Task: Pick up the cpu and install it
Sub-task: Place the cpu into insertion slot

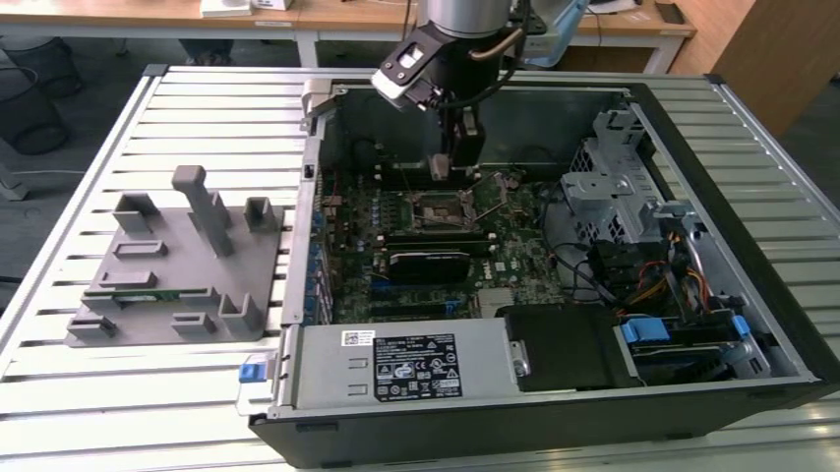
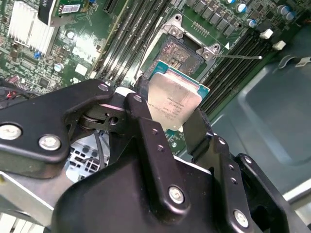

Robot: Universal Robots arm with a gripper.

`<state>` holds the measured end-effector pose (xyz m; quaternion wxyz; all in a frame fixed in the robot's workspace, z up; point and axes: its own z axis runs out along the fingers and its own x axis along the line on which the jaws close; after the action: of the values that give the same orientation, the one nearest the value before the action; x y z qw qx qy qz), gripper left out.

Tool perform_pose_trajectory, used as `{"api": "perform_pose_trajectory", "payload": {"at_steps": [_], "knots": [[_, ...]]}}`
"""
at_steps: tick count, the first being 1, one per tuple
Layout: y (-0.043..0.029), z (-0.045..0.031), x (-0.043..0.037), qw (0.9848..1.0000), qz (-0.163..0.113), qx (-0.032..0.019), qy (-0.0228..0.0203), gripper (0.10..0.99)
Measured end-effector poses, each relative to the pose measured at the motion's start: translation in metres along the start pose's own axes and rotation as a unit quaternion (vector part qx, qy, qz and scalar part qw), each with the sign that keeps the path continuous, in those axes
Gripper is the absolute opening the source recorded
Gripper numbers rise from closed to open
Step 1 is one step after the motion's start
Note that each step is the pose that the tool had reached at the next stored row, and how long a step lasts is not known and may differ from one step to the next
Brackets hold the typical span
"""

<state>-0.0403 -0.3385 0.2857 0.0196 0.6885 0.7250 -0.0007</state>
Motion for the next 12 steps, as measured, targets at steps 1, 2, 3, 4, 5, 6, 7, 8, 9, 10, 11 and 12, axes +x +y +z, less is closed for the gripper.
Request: {"api": "perform_pose_trajectory", "payload": {"at_steps": [1, 2, 3, 4, 5, 6, 7, 8, 9, 10, 11, 12], "knots": [[0.0000, 0.0018, 0.0001, 1.0000, 0.000, 0.0000, 0.0000, 0.529], [0.0000, 0.0037, 0.0003, 1.0000, 0.000, 0.0000, 0.0000, 0.529], [-0.0001, 0.0055, 0.0003, 1.0000, 0.000, -0.0001, 0.0001, 0.529], [-0.0001, 0.0072, 0.0004, 1.0000, 0.000, 0.0000, 0.0000, 0.529], [-0.0001, 0.0090, 0.0006, 1.0000, 0.000, 0.0000, -0.0001, 0.529], [-0.0001, 0.0108, 0.0007, 1.0000, 0.000, 0.0000, -0.0001, 0.529], [-0.0002, 0.0128, 0.0008, 1.0000, 0.000, 0.0000, -0.0001, 0.529], [-0.0001, 0.0145, 0.0009, 1.0000, 0.000, -0.0001, -0.0001, 0.529], [0.0000, 0.0159, 0.0010, 1.0000, 0.000, 0.0000, -0.0001, 0.529], [0.0001, 0.0173, 0.0010, 1.0000, 0.000, 0.0000, -0.0001, 0.529], [0.0000, 0.0186, 0.0010, 1.0000, 0.000, 0.0000, -0.0001, 0.529], [0.0001, 0.0199, 0.0011, 1.0000, 0.000, 0.0000, -0.0001, 0.529]]}}
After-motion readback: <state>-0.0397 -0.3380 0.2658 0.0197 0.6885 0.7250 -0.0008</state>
